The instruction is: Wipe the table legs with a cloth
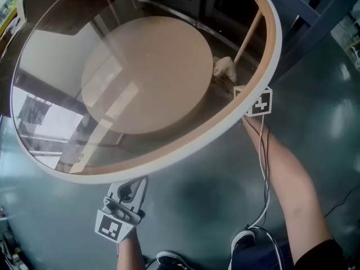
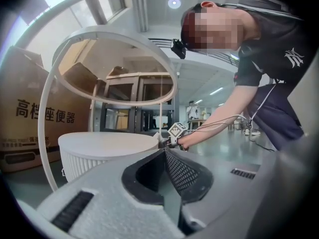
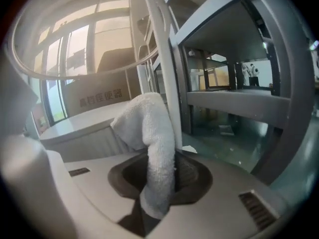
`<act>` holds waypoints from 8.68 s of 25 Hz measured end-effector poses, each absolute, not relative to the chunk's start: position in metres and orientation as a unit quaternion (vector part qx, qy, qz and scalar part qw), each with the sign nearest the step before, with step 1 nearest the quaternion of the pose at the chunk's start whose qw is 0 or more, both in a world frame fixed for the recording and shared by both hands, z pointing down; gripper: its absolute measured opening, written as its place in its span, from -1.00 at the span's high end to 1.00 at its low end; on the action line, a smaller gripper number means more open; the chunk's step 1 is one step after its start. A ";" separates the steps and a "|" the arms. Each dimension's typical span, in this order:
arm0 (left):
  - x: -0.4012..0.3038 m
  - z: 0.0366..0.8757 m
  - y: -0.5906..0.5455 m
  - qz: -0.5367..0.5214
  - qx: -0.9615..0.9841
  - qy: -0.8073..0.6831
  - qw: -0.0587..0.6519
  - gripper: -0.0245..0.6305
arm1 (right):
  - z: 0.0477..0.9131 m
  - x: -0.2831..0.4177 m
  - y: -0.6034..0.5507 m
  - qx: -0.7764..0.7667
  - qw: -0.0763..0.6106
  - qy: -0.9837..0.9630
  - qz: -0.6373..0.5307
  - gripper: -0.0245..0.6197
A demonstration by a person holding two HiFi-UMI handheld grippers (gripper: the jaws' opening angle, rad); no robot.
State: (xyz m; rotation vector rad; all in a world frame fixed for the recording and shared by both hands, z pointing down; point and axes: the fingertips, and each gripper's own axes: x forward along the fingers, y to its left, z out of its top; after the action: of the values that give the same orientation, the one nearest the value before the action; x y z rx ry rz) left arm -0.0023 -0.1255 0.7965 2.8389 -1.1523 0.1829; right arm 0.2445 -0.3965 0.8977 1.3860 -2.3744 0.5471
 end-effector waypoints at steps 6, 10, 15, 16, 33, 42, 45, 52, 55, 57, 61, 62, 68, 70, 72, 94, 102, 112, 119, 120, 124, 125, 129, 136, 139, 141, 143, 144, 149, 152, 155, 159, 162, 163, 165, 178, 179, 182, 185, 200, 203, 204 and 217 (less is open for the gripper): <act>0.004 0.799 -0.130 0.065 0.927 -0.368 0.026 0.91 | 0.896 0.228 -0.382 0.464 0.171 -0.850 0.181 0.68; 0.014 0.806 -0.131 0.069 0.932 -0.356 0.027 0.91 | 0.896 0.218 -0.376 0.451 0.173 -0.858 0.174 0.68; 0.012 0.812 -0.139 0.067 0.931 -0.358 0.034 0.91 | 0.895 0.207 -0.364 0.436 0.178 -0.868 0.159 0.69; 0.010 0.812 -0.141 0.063 0.930 -0.361 0.035 0.91 | 0.894 0.204 -0.359 0.432 0.180 -0.870 0.153 0.69; 0.000 0.837 -0.176 0.066 0.883 -0.450 0.110 0.91 | 0.890 0.135 -0.271 0.422 0.158 -0.884 0.129 0.69; 0.014 0.841 -0.201 0.046 0.863 -0.489 0.117 0.90 | 0.894 0.100 -0.242 0.438 0.107 -0.879 0.154 0.68; -0.002 0.842 -0.197 0.039 0.854 -0.503 0.126 0.90 | 0.891 0.069 -0.226 0.431 0.097 -0.883 0.157 0.68; -0.052 0.855 -0.190 0.045 0.832 -0.537 0.135 0.84 | 0.891 -0.008 -0.206 0.410 0.107 -0.896 0.130 0.67; -0.076 0.862 -0.189 0.054 0.811 -0.568 0.134 0.84 | 0.885 -0.047 -0.204 0.384 0.109 -0.910 0.114 0.67; -0.100 0.857 -0.186 0.042 0.785 -0.605 0.129 0.85 | 0.873 -0.075 -0.204 0.365 0.103 -0.919 0.107 0.67; -0.149 0.841 -0.172 0.007 0.747 -0.652 0.128 0.90 | 0.861 -0.127 -0.201 0.321 0.102 -0.936 0.103 0.67; -0.155 0.840 -0.169 0.005 0.745 -0.655 0.128 0.90 | 0.862 -0.133 -0.201 0.316 0.100 -0.937 0.107 0.67; -0.141 0.845 -0.175 0.003 0.757 -0.641 0.129 0.91 | 0.873 -0.085 -0.218 0.354 0.108 -0.920 0.125 0.67; -0.123 0.847 -0.183 0.004 0.767 -0.629 0.127 0.91 | 0.871 -0.066 -0.218 0.356 0.109 -0.921 0.117 0.67; -0.100 0.843 -0.192 0.003 0.773 -0.622 0.129 0.91 | 0.870 -0.049 -0.217 0.352 0.110 -0.923 0.105 0.67; 0.014 0.842 -0.214 0.061 0.816 -0.566 0.103 0.91 | 0.896 0.184 -0.308 0.472 0.103 -0.869 0.109 0.67; 0.040 0.815 -0.221 0.063 0.832 -0.544 0.090 0.91 | 0.904 0.220 -0.357 0.510 0.119 -0.844 0.114 0.68; 0.038 0.813 -0.204 0.086 0.843 -0.526 0.075 0.91 | 0.907 0.242 -0.404 0.546 0.140 -0.817 0.123 0.69; 0.004 0.833 -0.209 0.067 0.830 -0.546 0.094 0.91 | 0.911 0.205 -0.347 0.527 0.123 -0.831 0.131 0.69; 0.000 0.838 -0.211 0.059 0.827 -0.550 0.099 0.91 | 0.913 0.197 -0.336 0.526 0.121 -0.832 0.131 0.69; -0.018 0.854 -0.207 0.040 0.822 -0.557 0.115 0.91 | 0.919 0.161 -0.296 0.521 0.111 -0.835 0.135 0.69; -0.022 0.858 -0.204 0.037 0.820 -0.558 0.119 0.91 | 0.917 0.151 -0.287 0.517 0.105 -0.838 0.135 0.69; -0.043 0.874 -0.195 0.030 0.814 -0.566 0.128 0.91 | 0.910 0.096 -0.249 0.474 0.103 -0.866 0.124 0.69; -0.077 0.878 -0.182 0.033 0.807 -0.576 0.125 0.91 | 0.912 0.018 -0.221 0.430 0.094 -0.887 0.142 0.69; -0.089 0.880 -0.177 0.034 0.798 -0.587 0.134 0.91 | 0.918 -0.009 -0.215 0.402 0.101 -0.900 0.135 0.68; -0.097 0.880 -0.173 0.035 0.794 -0.591 0.136 0.91 | 0.920 -0.026 -0.214 0.384 0.106 -0.908 0.131 0.68; -0.105 0.880 -0.168 0.037 0.790 -0.597 0.135 0.91 | 0.915 -0.052 -0.209 0.350 0.113 -0.922 0.117 0.68; -0.109 0.881 -0.166 0.037 0.788 -0.600 0.134 0.91 | 0.910 -0.064 -0.207 0.331 0.112 -0.930 0.113 0.68; -0.124 0.876 -0.157 0.046 0.784 -0.604 0.133 0.91 | 0.877 -0.084 -0.190 0.248 0.065 -0.956 0.139 0.68; -0.131 0.850 -0.145 0.039 0.775 -0.613 0.144 0.91 | 0.842 -0.075 -0.175 0.222 0.047 -0.963 0.146 0.68; -0.119 0.821 -0.115 0.053 0.771 -0.609 0.180 0.91 | 0.809 -0.054 -0.142 0.216 0.065 -0.955 0.195 0.68; -0.109 0.755 -0.077 0.065 0.763 -0.604 0.222 0.91 | 0.749 -0.036 -0.088 0.207 0.119 -0.942 0.236 0.68; -0.100 0.679 -0.045 0.082 0.767 -0.590 0.239 0.91 | 0.670 -0.019 -0.053 0.193 0.137 -0.938 0.252 0.68; -0.097 0.649 -0.035 0.088 0.771 -0.583 0.241 0.91 | 0.639 -0.013 -0.044 0.187 0.139 -0.939 0.254 0.68; -0.094 0.583 -0.018 0.094 0.779 -0.572 0.241 0.91 | 0.571 0.003 -0.032 0.176 0.137 -0.941 0.254 0.68; -0.054 -0.019 0.082 0.007 0.873 -0.477 0.102 0.91 | -0.017 0.070 0.082 0.062 0.062 -0.985 0.146 0.68; -0.049 -0.052 0.099 0.002 0.881 -0.464 0.091 0.91 | -0.048 0.075 0.094 0.062 0.054 -0.988 0.133 0.68; -0.039 -0.121 0.144 -0.006 0.892 -0.448 0.055 0.91 | -0.118 0.091 0.126 0.068 0.029 -0.992 0.099 0.68; -0.042 -0.162 0.179 -0.003 0.905 -0.425 0.022 0.91 | -0.164 0.094 0.155 0.085 0.006 -0.994 0.066 0.68; -0.083 -0.193 0.351 -0.016 0.975 -0.222 0.029 0.91 | -0.200 0.009 0.347 0.201 -0.046 -0.975 0.084 0.68; -0.097 -0.181 0.363 -0.017 0.974 -0.221 0.050 0.91 | -0.203 -0.007 0.360 0.190 -0.033 -0.978 0.082 0.68; -0.102 -0.177 0.366 -0.018 0.973 -0.223 0.055 0.91 | -0.202 -0.011 0.363 0.187 -0.031 -0.978 0.085 0.68; -0.126 -0.150 0.385 -0.018 0.970 -0.230 0.077 0.91 | -0.167 -0.049 0.381 0.146 -0.015 -0.979 0.141 0.68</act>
State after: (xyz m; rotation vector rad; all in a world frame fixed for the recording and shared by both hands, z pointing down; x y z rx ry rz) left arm -0.1263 0.3845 -0.1504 2.9070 -0.6896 -0.0526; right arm -0.0490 0.3813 -0.1672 0.4646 -3.1054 0.4473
